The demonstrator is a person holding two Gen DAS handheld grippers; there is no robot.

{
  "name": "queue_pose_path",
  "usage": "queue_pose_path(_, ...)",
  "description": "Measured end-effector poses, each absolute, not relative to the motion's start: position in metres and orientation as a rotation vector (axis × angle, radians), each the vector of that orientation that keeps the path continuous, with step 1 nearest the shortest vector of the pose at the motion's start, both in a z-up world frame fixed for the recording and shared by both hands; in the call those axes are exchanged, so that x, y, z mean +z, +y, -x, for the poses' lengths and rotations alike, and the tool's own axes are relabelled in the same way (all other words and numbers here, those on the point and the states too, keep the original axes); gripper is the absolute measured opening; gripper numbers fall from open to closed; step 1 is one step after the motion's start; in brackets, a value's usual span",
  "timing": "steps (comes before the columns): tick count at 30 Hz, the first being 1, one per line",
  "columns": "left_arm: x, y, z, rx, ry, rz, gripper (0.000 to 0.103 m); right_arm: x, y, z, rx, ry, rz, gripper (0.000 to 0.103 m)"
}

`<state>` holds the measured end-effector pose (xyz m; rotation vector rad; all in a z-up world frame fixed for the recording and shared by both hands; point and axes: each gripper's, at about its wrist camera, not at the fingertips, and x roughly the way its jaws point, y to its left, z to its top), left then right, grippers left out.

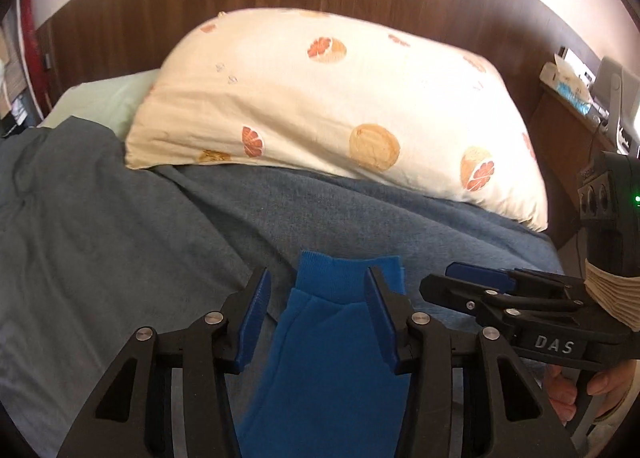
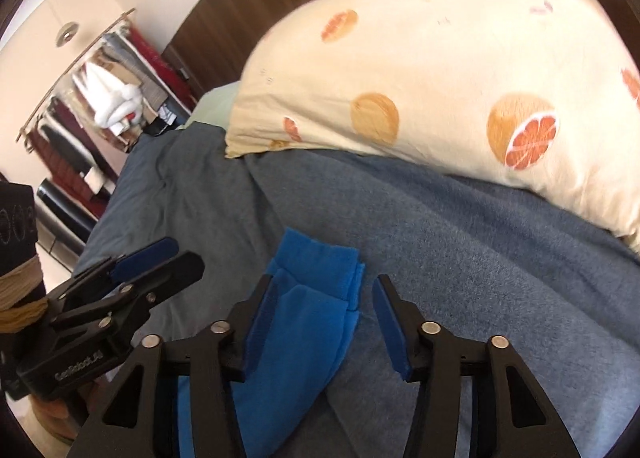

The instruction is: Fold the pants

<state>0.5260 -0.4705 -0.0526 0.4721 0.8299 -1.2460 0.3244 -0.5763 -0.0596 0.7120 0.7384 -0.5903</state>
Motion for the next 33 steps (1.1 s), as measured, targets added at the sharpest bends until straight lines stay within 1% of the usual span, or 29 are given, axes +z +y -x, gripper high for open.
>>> queue_pose_path(3, -0.072, -0.486, -0.541, -1.27, 0.888, -0.477, 0.043, -0.077, -0.586, -0.329, -0.587, 0.749, -0.766, 0.046)
queue_pose_path(4, -0.08, -0.492, -0.546, -1.281, 0.914, -0.477, 0.043, -0.081, -0.589, -0.33, -0.587, 0.754, -0.77, 0.044)
queue_pose_path(6, -0.09, -0.499, -0.555, -1.301, 0.956, -0.459, 0.037, -0.089, -0.592, -0.334, -0.584, 0.759, -0.772, 0.041)
queue_pose_path(7, -0.097, -0.503, -0.56, -1.312, 0.989, -0.448, 0.037, -0.092, -0.593, -0.335, -0.585, 0.764, -0.778, 0.039)
queue_pose_path(8, -0.103, -0.506, -0.564, -1.318, 1.016, -0.438, 0.034, -0.096, -0.596, -0.336, -0.581, 0.766, -0.791, 0.038)
queue_pose_path(10, -0.116, -0.513, -0.572, -1.331, 1.071, -0.42, 0.031, -0.103, -0.6, -0.337, -0.581, 0.767, -0.818, 0.038)
queue_pose_path(11, -0.121, -0.515, -0.574, -1.336, 1.09, -0.414, 0.03, -0.107, -0.603, -0.337, -0.58, 0.767, -0.83, 0.036)
queue_pose_path(14, -0.135, -0.52, -0.578, -1.357, 1.138, -0.405, 0.029, -0.111, -0.606, -0.341, -0.575, 0.769, -0.836, 0.034)
queue_pose_path(22, -0.162, -0.532, -0.583, -1.418, 1.266, -0.365, 0.029, -0.123, -0.611, -0.347, -0.569, 0.791, -0.837, 0.032)
queue_pose_path(25, -0.168, -0.532, -0.581, -1.411, 1.284, -0.356, 0.028, -0.131, -0.615, -0.348, -0.572, 0.802, -0.843, 0.027)
queue_pose_path(26, -0.169, -0.532, -0.581, -1.416, 1.29, -0.356, 0.024, -0.133, -0.616, -0.348, -0.57, 0.805, -0.845, 0.026)
queue_pose_path(29, -0.163, -0.531, -0.576, -1.421, 1.271, -0.371, 0.02, -0.137, -0.618, -0.348, -0.56, 0.812, -0.854, 0.021)
queue_pose_path(33, -0.143, -0.523, -0.572, -1.436, 1.237, -0.35, 0.017, -0.126, -0.615, -0.347, -0.541, 0.806, -0.832, 0.018)
